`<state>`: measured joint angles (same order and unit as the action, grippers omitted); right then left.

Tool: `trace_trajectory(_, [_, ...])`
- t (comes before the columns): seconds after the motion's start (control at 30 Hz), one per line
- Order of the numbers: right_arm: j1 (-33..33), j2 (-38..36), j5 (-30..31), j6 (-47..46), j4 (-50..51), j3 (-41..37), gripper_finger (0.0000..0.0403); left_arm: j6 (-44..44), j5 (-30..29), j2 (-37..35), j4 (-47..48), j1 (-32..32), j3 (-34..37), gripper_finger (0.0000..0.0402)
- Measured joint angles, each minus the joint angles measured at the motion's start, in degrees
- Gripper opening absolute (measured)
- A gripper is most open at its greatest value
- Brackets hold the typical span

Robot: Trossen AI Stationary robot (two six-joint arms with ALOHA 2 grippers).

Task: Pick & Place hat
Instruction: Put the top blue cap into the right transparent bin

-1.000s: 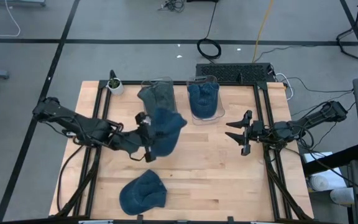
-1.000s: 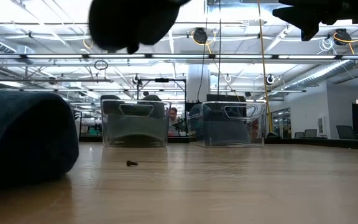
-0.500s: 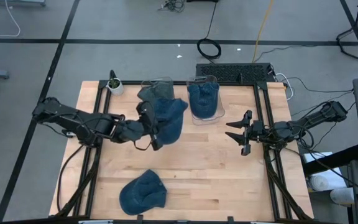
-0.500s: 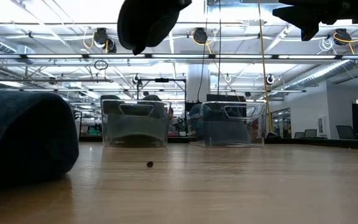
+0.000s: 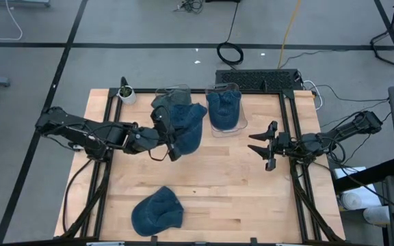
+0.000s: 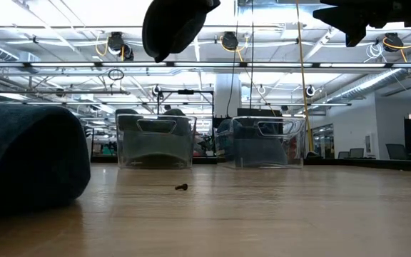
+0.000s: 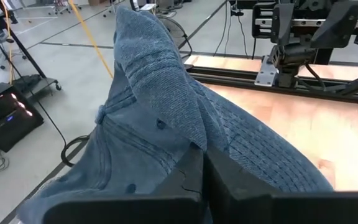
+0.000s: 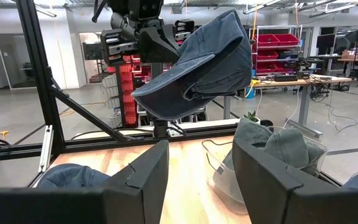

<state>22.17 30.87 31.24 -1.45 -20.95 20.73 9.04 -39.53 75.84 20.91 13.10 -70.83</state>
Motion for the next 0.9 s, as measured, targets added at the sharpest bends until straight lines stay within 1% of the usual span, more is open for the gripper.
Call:
trace_trajectory(0.3, [0.0,0.0,0.0,-0.2,0.0,0.0,0.0164,0.1,0.0,0.0,-0.7,-0.1,0.0,0.0001])
trace_trajectory(0.43, [0.0,0.0,0.0,-0.2,-0.1,0.0,0.0164,-0.4,0.0,2.3,-8.5,-1.7,0.0,0.0001])
trace_trajectory(0.5, [0.0,0.0,0.0,-0.2,-0.2,0.0,0.0164,-3.1,0.3,4.3,-12.2,-2.5,0.1,0.0000])
trace_trajectory(0.57, [0.0,0.0,0.0,-0.2,-0.2,0.0,0.0164,-6.8,0.5,6.4,-17.9,-3.6,0.1,0.0000])
trace_trajectory(0.6, [0.0,0.0,0.1,0.0,-0.3,0.0,0.0164,-8.2,0.5,7.0,-19.1,-4.1,0.1,0.0000])
trace_trajectory(0.67, [0.0,0.0,0.1,0.1,-0.3,0.0,0.0164,-9.2,0.5,8.6,-22.9,-5.3,0.1,0.0000])
trace_trajectory(0.8, [0.0,0.0,0.2,0.6,-0.3,0.0,0.0164,-9.4,0.3,10.5,-27.1,-7.4,0.1,0.0000])
trace_trajectory(0.9, [0.0,0.0,0.2,0.6,-0.4,0.0,0.0164,-11.5,0.4,11.7,-29.7,-8.5,0.1,0.0000])
